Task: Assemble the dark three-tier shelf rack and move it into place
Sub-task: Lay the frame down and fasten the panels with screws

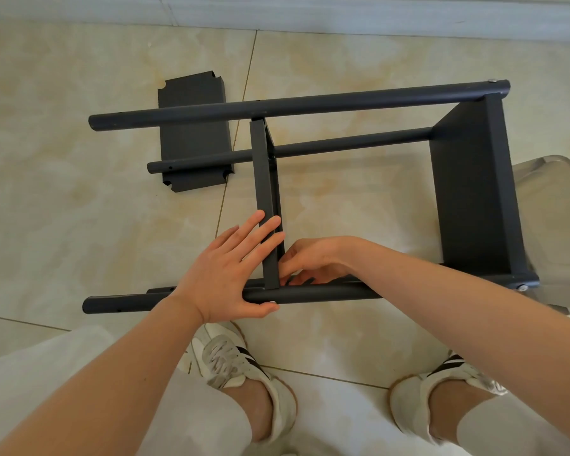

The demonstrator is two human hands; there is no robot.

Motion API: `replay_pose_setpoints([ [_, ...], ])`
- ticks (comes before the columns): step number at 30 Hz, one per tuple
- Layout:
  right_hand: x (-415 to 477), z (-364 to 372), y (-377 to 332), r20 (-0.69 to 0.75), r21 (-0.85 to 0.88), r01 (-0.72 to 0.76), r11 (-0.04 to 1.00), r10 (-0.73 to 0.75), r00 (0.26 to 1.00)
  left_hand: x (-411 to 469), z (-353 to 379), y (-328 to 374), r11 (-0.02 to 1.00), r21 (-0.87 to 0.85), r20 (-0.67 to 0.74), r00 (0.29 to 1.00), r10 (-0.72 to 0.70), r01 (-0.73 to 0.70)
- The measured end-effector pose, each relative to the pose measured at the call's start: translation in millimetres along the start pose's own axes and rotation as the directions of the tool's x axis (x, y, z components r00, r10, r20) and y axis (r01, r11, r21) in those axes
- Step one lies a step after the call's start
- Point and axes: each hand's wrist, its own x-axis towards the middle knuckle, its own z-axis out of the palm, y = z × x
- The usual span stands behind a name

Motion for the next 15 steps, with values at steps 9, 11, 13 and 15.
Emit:
replay_pose_setpoints([
  [9,-3.2,-9.5,-0.7,0.016,-0.012,-0.021,1.000,0.021,1.000,0.2,0.0,0.3,1.000,0.004,-0.007,1.000,-0.004,0.004],
  [11,-1.8,-8.3,-1.3,0.006,-0.028,-0.032,0.999,0.032,0.999,0.1,0.2,0.4,1.000,0.000,-0.011,1.000,-0.003,0.003],
  [13,-1.1,-6.2,-1.1,0.000,-0.034,-0.040,0.999,0.040,0.999,0.0,0.7,0.4,1.000,-0.002,-0.014,1.000,0.000,0.000],
  [15,0.3,-4.2,-0.2,-0.001,-0.039,-0.037,0.999,0.037,0.999,0.1,1.1,0.3,1.000,-0.001,-0.013,1.000,0.003,-0.003],
])
